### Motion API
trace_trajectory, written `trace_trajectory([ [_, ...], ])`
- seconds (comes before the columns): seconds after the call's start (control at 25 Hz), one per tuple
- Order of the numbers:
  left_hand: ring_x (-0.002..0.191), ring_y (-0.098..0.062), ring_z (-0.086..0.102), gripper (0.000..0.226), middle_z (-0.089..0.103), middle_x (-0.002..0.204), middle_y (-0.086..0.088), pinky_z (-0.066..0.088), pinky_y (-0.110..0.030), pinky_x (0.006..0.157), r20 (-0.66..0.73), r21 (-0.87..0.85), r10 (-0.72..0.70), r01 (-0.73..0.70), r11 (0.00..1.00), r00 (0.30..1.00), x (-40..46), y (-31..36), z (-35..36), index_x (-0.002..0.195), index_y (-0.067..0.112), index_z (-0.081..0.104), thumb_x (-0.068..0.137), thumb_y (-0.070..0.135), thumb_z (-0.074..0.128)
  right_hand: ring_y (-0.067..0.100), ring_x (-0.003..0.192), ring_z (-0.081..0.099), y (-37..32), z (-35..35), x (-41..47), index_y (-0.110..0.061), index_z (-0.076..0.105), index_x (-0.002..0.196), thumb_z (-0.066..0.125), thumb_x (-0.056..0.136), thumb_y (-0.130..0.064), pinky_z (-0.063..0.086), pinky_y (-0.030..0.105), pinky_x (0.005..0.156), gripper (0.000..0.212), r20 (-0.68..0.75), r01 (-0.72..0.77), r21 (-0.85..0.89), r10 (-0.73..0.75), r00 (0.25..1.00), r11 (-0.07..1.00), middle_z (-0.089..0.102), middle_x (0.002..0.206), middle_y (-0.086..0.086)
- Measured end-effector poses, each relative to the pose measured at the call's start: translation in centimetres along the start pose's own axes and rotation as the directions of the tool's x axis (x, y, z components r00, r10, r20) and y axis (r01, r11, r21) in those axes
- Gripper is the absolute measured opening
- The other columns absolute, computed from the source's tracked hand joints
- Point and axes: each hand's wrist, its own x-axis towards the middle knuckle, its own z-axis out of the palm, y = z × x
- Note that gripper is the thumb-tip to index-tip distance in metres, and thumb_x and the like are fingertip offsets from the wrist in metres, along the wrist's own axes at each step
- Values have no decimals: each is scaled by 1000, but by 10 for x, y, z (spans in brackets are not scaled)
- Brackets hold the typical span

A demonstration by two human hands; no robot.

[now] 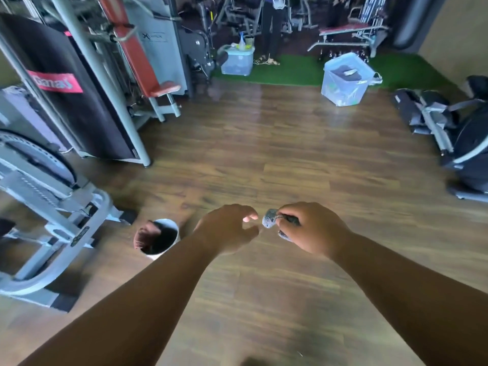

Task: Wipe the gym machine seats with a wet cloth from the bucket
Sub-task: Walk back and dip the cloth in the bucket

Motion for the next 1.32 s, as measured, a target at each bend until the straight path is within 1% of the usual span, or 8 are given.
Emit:
trace_trajectory([
  [0.32,115,-3,54,38,58,125,25,43,-31,101,-96,-34,-192,189,981,977,143,-49,-48,125,47,56,88,58,53,11,78,59,27,-23,209,-33,62,89,47,93,-45,51,32,72,20,86,180,-4,-179,980,984,63,82,-14],
  [0.44,110,-3,58,37,60,121,26,47,-28,97,-170,-120,-342,325,938,924,179,-67,-68,123,48,58,86,56,56,14,78,59,16,-30,290,-33,60,85,48,92,-45,52,33,72,18,159,294,16,-293,943,956,62,79,-12],
  [0.6,99,0,62,34,65,109,28,52,-33,92,-192,-326,-492,417,848,849,206,-109,-80,108,55,60,76,66,54,8,72,61,-15,-25,371,-35,65,96,51,91,-45,53,33,69,19,274,416,65,-417,867,907,64,78,-15],
  [0.76,92,7,62,15,66,96,30,52,-30,88,-191,-457,-622,492,741,759,218,-168,-100,89,63,56,75,68,55,5,77,61,-67,1,438,-40,68,104,54,91,-46,52,29,72,20,334,509,154,-530,780,847,66,86,-17],
  [0.92,96,-1,63,16,68,102,21,47,-23,84,-206,-532,-660,483,695,723,235,-234,-136,106,43,64,91,48,62,3,77,61,-126,28,504,-38,70,102,58,93,-40,49,26,71,16,342,536,232,-583,737,812,67,87,-17],
  [1.08,95,3,63,11,70,103,18,44,-19,81,-172,-642,-710,469,607,683,254,-282,-167,98,39,67,91,46,64,4,74,61,-166,47,558,-40,70,98,59,91,-40,50,29,70,13,334,535,295,-610,718,791,66,80,-17],
  [1.24,81,-1,64,16,73,91,10,43,-20,68,-186,-747,-802,449,491,568,270,-316,-186,98,27,73,90,40,68,3,70,61,-202,65,606,-42,69,92,59,91,-39,49,29,67,11,401,550,361,-658,637,753,68,77,-19],
  [1.32,78,-8,66,13,74,84,6,47,-27,70,-186,-806,-854,421,416,486,275,-333,-189,91,25,73,88,38,70,1,73,62,-219,78,631,-44,70,94,59,92,-39,51,28,70,12,443,571,390,-691,571,722,68,78,-22],
])
